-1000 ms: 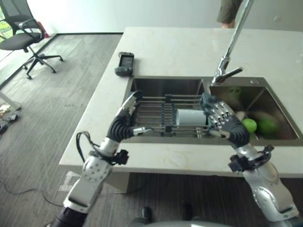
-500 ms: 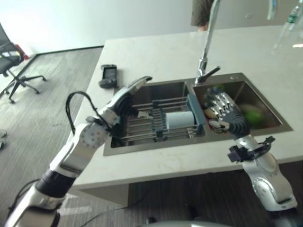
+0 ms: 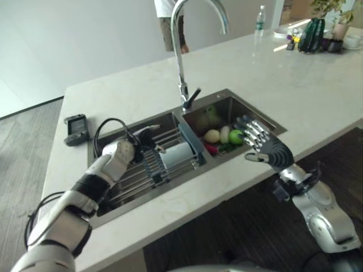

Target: Place the dishes in the dishwasher.

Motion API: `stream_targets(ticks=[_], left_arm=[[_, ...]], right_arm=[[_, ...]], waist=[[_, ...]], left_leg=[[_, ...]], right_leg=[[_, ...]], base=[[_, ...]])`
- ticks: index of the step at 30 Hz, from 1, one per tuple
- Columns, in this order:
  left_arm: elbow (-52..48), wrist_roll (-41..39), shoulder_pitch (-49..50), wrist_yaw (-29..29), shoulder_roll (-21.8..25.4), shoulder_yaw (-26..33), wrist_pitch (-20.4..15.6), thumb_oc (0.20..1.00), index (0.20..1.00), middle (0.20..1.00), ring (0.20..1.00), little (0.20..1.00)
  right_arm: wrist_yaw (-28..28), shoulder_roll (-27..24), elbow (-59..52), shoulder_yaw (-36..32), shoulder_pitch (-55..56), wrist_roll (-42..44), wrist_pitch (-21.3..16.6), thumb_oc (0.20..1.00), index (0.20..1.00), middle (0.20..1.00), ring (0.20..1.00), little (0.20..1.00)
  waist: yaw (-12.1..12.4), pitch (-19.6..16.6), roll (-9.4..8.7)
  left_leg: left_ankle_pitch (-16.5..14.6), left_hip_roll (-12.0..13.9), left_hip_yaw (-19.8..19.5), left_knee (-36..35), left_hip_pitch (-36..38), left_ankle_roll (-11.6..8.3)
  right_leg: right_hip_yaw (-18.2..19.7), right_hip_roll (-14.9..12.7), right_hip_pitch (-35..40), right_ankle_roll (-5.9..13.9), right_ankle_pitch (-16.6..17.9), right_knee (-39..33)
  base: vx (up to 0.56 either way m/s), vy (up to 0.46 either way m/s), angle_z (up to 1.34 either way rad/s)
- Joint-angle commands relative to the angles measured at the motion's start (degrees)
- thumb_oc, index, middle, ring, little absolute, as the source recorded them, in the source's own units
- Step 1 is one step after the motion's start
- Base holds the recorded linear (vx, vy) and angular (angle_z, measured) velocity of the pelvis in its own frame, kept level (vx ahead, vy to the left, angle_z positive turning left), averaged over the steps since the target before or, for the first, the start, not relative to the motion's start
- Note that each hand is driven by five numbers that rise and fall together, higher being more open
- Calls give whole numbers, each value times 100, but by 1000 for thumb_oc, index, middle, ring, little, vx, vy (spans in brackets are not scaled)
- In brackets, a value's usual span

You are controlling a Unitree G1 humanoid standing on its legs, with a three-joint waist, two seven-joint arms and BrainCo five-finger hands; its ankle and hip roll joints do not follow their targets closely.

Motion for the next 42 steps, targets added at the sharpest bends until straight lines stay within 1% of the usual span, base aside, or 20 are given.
stream_targets(ticks=[1,2,3,9,13,16,23,29,38,42], left_arm=[[379,-397,-516,414,48,122,-118,1000,1000,1000,1000,1000],[482,-509,-477,439,-13,174,-127,1000,1000,1000,1000,1000],[736,-507,-403,504,-181,260,-123,1000,1000,1000,1000,1000],[1105,-488,-336,569,-310,345,-286,1000,1000,1000,1000,1000],[1161,-475,-353,570,-379,335,-322,1000,1000,1000,1000,1000],[1136,-354,-402,552,-481,263,-260,1000,1000,1000,1000,1000],[1229,-177,-435,497,-493,208,-215,1000,1000,1000,1000,1000],[1430,-55,-453,547,-504,208,-300,1000,1000,1000,1000,1000],[1779,91,-459,939,-544,289,-435,1000,1000,1000,1000,1000],[1959,141,-432,1167,-610,325,-534,1000,1000,1000,1000,1000]], right_arm=[[149,-157,-26,-152,-459,212,-106,1000,1000,1000,1000,1000],[168,-174,-20,-169,-456,228,-100,1000,1000,1000,1000,1000],[262,-167,10,-213,-444,223,-76,1000,1000,1000,1000,1000],[310,-223,7,-270,-459,224,-6,1000,1000,1000,1000,1000],[350,-222,39,-271,-477,198,-27,1000,1000,1000,1000,1000],[333,-217,59,-267,-501,212,-54,1000,1000,1000,1000,1000],[313,-148,26,-230,-497,173,-30,1000,1000,1000,1000,1000],[309,-156,-11,-213,-491,179,-14,1000,1000,1000,1000,1000],[393,-188,-1,-234,-422,201,-52,1000,1000,1000,1000,1000],[373,-191,-62,-229,-440,244,-7,1000,1000,1000,1000,1000]], waist=[[-1,-120,84],[-17,-118,87],[-72,-120,104],[-128,-110,133],[-147,-106,129],[-142,-106,98],[-175,-130,104],[-215,-130,122],[-302,-134,149],[-329,-141,146]], left_leg=[[59,141,4,41,-43,-62],[56,139,22,41,-32,-61],[49,127,65,41,-10,-58],[37,96,108,41,20,-55],[35,93,134,41,20,-49],[39,95,128,41,5,-45],[26,96,174,41,21,-41],[27,82,223,41,29,-39],[14,67,294,41,52,-35],[3,59,317,41,66,-34]], right_leg=[[-279,-369,236,392,-130,44],[-268,-369,237,389,-131,44],[-237,-363,234,383,-129,46],[-210,-365,245,377,-138,46],[-201,-357,236,370,-139,48],[-206,-344,228,367,-135,44],[-187,-330,216,371,-130,44],[-166,-328,205,372,-122,44],[-89,-310,186,371,-117,44],[-79,-308,182,370,-114,44]], base=[[28,21,-5],[37,44,-4],[33,45,-2],[5,32,-6],[-12,11,-3],[-21,-19,0],[-4,-5,0],[0,0,0],[0,0,0],[0,0,0]])
